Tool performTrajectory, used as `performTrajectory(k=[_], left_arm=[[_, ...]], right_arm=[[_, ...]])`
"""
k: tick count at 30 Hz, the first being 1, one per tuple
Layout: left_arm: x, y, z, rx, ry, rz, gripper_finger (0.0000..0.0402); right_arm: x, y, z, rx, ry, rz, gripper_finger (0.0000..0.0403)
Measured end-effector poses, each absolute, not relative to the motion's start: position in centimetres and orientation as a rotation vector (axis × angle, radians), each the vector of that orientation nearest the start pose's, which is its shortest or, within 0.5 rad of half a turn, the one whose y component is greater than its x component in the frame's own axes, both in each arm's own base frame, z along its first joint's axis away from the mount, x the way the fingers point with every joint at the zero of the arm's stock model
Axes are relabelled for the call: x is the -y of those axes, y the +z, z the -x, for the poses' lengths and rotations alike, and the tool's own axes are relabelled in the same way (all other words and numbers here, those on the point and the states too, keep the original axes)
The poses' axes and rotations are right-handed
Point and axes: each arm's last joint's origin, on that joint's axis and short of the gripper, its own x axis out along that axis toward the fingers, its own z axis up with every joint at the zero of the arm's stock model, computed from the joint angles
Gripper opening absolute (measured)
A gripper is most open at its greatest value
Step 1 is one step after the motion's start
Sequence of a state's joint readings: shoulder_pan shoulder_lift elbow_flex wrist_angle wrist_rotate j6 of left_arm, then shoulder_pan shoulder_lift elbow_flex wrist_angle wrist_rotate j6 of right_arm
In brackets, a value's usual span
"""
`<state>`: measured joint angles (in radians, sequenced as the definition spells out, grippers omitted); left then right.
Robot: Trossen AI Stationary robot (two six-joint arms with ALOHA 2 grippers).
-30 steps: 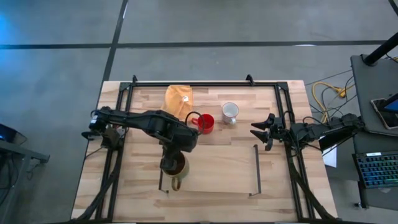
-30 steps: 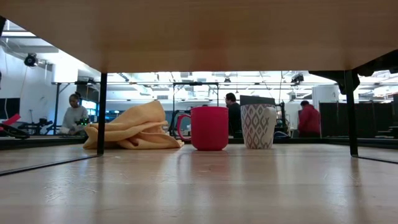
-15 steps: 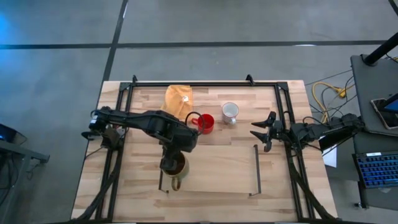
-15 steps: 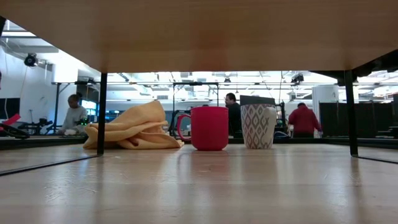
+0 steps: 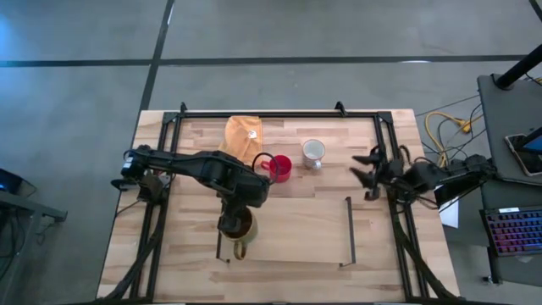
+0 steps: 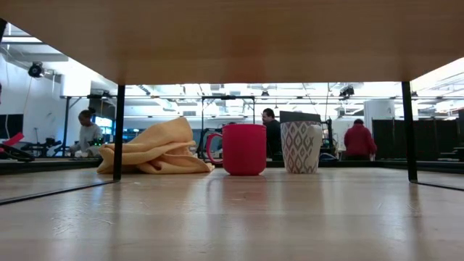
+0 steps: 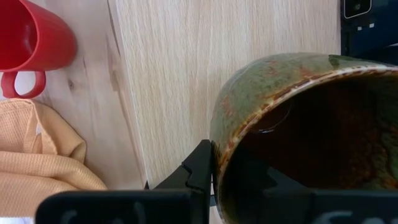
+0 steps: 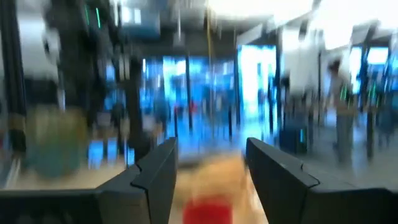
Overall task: Stack small to large cups/mugs on shelf
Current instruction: Put the green mug on the shelf
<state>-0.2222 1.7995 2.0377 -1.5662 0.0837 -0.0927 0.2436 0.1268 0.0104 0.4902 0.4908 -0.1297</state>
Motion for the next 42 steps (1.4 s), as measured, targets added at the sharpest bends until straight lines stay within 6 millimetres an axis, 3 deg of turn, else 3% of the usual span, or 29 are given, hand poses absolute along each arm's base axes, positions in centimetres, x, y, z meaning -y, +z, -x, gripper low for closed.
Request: performTrajectory(k=[3,6,9,11,17,20,23,26,31,36,42], left_arm=[[7.5,38.2,-31.9,-1.339,-0.198,-0.015,0.0019],[7.5,38.1,-32.1,-1.341,-0.198,-0.014,0.0019],[7.5,38.1,-32.1,-1.341,-0.195,-0.012,0.0019],[7.5,38.1,-32.1,-1.342,-0.194,-0.010,0.0019],[7.5,38.0,-32.2,-1.339,-0.178,0.005,0.0022],[7.5,37.9,-32.4,-1.342,-0.177,0.005,0.0023],[7.6,37.8,-32.5,-1.342,-0.176,0.006,0.0024],[7.6,37.8,-32.5,-1.338,-0.176,0.007,0.0024],[7.7,37.8,-32.9,-1.306,-0.186,0.018,0.0025],[7.7,37.8,-33.0,-1.303,-0.189,0.022,0.0026],[7.7,37.7,-33.0,-1.303,-0.194,0.026,0.0026]], right_arm=[[-0.9,21.2,-9.1,0.449,-0.261,-0.065,0.0185],[-1.4,21.8,-9.4,0.449,-0.106,-0.011,0.0185],[-2.1,24.8,-9.7,0.475,0.079,0.162,0.0185],[-2.3,27.3,-10.3,0.435,0.098,0.186,0.0185],[-3.4,31.5,-15.0,0.013,0.130,0.062,0.0185],[-4.0,33.7,-17.4,-0.057,0.127,-0.058,0.0185],[-4.5,35.6,-19.4,-0.107,0.125,-0.047,0.0185],[-4.9,35.7,-21.2,-0.252,0.115,-0.084,0.0185],[-5.9,33.5,-24.3,-0.519,0.097,-0.179,0.0185],[-7.0,33.4,-26.6,-0.545,0.107,-0.181,0.0185],[-7.5,34.0,-28.1,-0.544,0.116,-0.163,0.0185]])
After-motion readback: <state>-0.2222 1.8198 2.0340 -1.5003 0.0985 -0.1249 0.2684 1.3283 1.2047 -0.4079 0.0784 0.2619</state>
